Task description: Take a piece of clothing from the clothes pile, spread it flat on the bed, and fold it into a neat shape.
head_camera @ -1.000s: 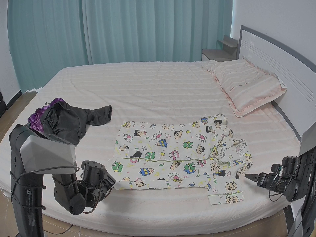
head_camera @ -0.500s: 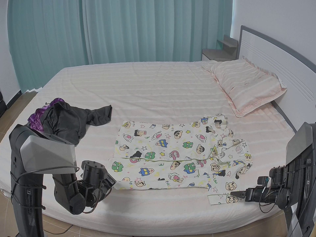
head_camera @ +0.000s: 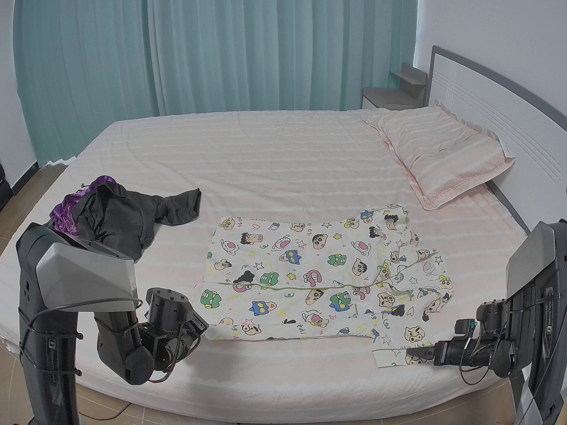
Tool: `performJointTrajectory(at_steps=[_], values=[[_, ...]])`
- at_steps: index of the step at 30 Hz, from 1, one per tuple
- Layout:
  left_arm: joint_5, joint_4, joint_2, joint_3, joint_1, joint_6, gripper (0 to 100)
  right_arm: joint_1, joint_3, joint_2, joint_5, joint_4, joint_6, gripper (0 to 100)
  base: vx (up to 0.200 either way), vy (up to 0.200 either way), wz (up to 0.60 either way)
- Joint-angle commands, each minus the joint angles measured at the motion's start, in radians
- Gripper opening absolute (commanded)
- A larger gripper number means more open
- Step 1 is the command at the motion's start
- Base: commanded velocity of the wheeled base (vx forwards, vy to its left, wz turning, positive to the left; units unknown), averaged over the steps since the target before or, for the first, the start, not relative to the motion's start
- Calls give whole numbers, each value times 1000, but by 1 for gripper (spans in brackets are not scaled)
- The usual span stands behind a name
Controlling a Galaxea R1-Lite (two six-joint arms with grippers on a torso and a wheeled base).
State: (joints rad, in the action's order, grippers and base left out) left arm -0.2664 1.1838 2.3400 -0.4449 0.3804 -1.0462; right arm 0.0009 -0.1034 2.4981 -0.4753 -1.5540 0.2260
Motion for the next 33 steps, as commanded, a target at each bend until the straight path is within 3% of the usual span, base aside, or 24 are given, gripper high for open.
performJointTrajectory(at_steps=[1, 11, 17, 21, 28, 33], values=[[-1, 0, -1, 0, 0, 0, 0, -1, -9, 4, 0, -15, 3, 0, 0, 0, 0], [-2, 0, -1, 6, 0, -2, 0, -35, 34, -38, -5, -15, 6, 0, 0, 0, 0], [-2, 0, -8, 14, 0, -3, 0, -65, 103, -102, -74, -12, 0, 0, 0, 0, 0], [-7, 0, -42, 29, 0, -2, 0, -76, 103, -140, -75, 6, 9, 0, 0, 0, 0], [-10, 0, -88, 63, 17, 6, 0, -79, 103, -392, -77, 272, -10, 0, 0, 0, 0], [-43, 0, -97, 89, 37, 20, 0, -116, 103, -561, -78, 528, -105, 0, 0, 0, 0]])
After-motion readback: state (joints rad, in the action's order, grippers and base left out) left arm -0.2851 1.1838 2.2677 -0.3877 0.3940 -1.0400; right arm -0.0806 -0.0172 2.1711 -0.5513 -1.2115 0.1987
